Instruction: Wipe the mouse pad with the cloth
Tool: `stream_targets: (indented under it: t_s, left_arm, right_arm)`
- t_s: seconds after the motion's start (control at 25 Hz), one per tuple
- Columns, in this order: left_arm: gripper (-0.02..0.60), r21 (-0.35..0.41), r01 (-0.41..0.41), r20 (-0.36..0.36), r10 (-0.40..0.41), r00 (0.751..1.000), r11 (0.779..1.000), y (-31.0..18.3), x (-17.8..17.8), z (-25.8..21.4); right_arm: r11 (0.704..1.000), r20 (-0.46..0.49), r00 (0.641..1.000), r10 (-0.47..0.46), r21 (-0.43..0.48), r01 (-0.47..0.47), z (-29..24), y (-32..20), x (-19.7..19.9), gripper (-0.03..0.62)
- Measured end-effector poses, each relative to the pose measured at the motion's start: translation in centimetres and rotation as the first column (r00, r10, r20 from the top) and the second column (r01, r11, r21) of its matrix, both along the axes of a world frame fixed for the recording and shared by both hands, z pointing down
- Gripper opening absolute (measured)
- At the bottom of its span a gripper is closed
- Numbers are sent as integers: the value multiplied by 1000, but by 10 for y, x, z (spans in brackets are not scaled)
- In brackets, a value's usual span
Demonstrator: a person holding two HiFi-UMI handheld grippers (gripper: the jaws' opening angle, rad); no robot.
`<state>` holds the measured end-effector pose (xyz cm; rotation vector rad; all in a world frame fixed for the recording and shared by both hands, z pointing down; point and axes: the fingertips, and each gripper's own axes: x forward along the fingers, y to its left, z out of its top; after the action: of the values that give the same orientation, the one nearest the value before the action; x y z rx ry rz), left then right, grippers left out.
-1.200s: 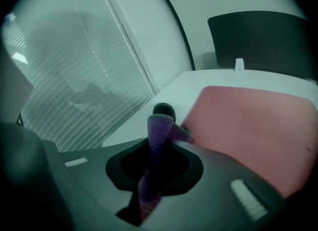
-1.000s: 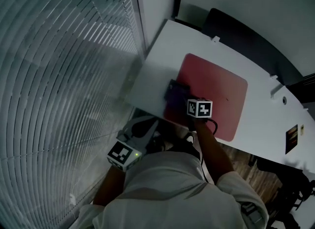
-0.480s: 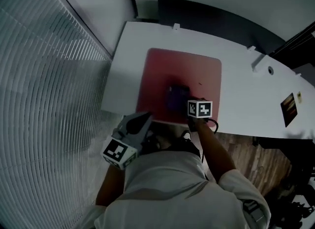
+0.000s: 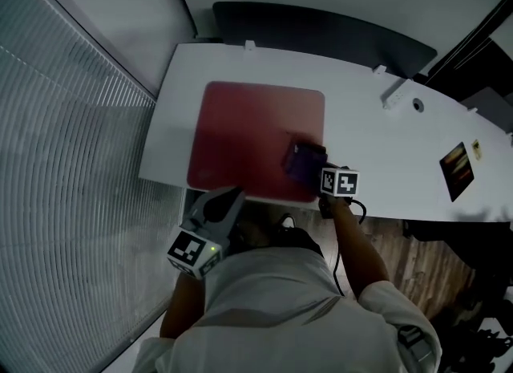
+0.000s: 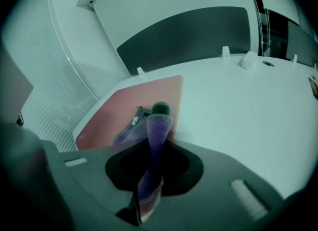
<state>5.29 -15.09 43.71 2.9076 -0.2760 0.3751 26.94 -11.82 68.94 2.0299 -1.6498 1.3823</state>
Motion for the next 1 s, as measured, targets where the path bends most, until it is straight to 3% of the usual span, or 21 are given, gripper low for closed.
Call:
stream_targets:
  t_s: [0.28, 0.52, 0.64, 0.76, 1.0]
  left_arm:
    - [0, 5, 2, 13, -2, 1000, 1000, 32, 30, 2]
    - [0, 26, -95, 2, 95, 995, 995, 44, 45, -2]
    - [0, 9, -109, -11, 109, 994, 994, 43, 41, -3]
    - [0, 12, -101, -22, 101, 995, 995, 31, 21, -5]
    - [0, 10, -29, -20, 29, 999, 1000, -12, -61, -4]
  right_arm:
    - [997, -17, 997, 73, 9, -73, -2, 62, 51, 48]
    - [954, 169, 962, 216, 174, -245, -25, 84, 41, 48]
    - [935, 220, 962, 163, 276, -222, -62, 75, 11, 48]
    - [933, 205, 977, 51, 338, -120, -92, 50, -35, 48]
    - [918, 241, 959, -152, 394, 46, -117, -28, -151, 48]
